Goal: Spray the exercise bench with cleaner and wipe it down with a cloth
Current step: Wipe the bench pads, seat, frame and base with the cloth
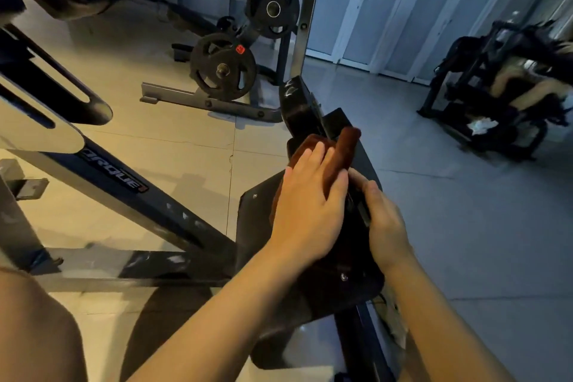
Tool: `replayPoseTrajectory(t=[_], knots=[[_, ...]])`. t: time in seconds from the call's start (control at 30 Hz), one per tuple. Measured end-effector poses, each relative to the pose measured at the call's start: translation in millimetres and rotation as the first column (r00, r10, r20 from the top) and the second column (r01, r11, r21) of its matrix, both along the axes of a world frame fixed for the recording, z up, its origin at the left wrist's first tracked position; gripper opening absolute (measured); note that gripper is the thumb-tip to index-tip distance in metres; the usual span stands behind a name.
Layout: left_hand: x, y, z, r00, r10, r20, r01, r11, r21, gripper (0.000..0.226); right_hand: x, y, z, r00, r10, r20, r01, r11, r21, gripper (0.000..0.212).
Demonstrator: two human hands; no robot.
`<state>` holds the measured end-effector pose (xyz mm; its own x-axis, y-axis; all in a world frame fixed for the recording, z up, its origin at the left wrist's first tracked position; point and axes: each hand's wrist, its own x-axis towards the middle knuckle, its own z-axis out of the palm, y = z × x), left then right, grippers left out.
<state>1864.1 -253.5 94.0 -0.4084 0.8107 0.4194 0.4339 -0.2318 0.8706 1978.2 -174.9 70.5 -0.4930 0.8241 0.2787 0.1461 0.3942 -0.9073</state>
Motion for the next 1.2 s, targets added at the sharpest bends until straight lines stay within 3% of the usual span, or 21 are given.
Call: replayPoseTrajectory(t=[0.07,0.17,0.37,0.47,0.57,0.63,0.7,0.8,0.93,1.07,1.2], knots=[[-12.8,19.5,14.7,0.999,0.012,-0.043,-0.015,0.998,-0.064,0.040,-0.2,0.7,-1.5,0.999,-0.038,-0.010,0.038,0.998,0.042,0.042],[-26.6,38.7,19.7,1.000,-0.001,0.020,0.002,0.997,-0.083,0.034,0.4,1.5,-6.1,0.996,-0.092,0.001,0.091,0.991,0.101,0.050],[-19.7,31.6,-3.7,0.979,-0.053,0.197,0.046,0.998,0.038,0.027,1.8,3.7,-8.9,0.997,-0.076,0.021,0.074,0.994,0.082,0.052],[5.3,-6.4,-28.2,0.998,-0.015,0.055,0.006,0.988,0.154,0.047,3.9,5.5,-10.6,0.997,-0.073,0.021,0.071,0.995,0.076,0.054],[31.0,-39.6,-54.0,0.991,0.022,-0.133,0.013,0.965,0.262,0.052,2.7,4.1,-10.5,0.998,-0.054,-0.013,0.054,0.998,-0.020,0.047],[34.4,-41.0,-59.5,0.982,0.053,-0.182,-0.001,0.962,0.275,0.054,3.0,2.7,-9.6,0.998,-0.052,-0.031,0.049,0.996,-0.080,0.041],[29.8,-33.1,-47.2,0.989,0.054,-0.141,-0.022,0.974,0.224,0.053,4.9,2.1,-10.5,0.997,-0.066,-0.040,0.062,0.994,-0.085,0.037],[6.0,-10.0,-7.2,0.998,-0.031,-0.047,0.034,0.997,0.062,0.048,4.5,1.9,-9.3,0.998,-0.054,-0.020,0.054,0.998,-0.023,0.046],[-33.1,45.1,24.0,0.987,-0.110,-0.121,0.088,0.980,-0.178,0.051,1.3,3.0,-7.9,0.996,-0.093,-0.009,0.093,0.995,0.030,0.042],[-43.0,74.3,24.0,0.998,-0.043,-0.052,0.032,0.978,-0.205,0.047,1.1,4.1,-7.1,0.994,-0.108,0.027,0.107,0.993,0.050,0.047],[-42.6,69.7,10.9,0.997,-0.047,-0.059,0.039,0.991,-0.126,0.042,1.9,4.1,-7.5,0.992,-0.110,0.054,0.108,0.993,0.044,0.046]])
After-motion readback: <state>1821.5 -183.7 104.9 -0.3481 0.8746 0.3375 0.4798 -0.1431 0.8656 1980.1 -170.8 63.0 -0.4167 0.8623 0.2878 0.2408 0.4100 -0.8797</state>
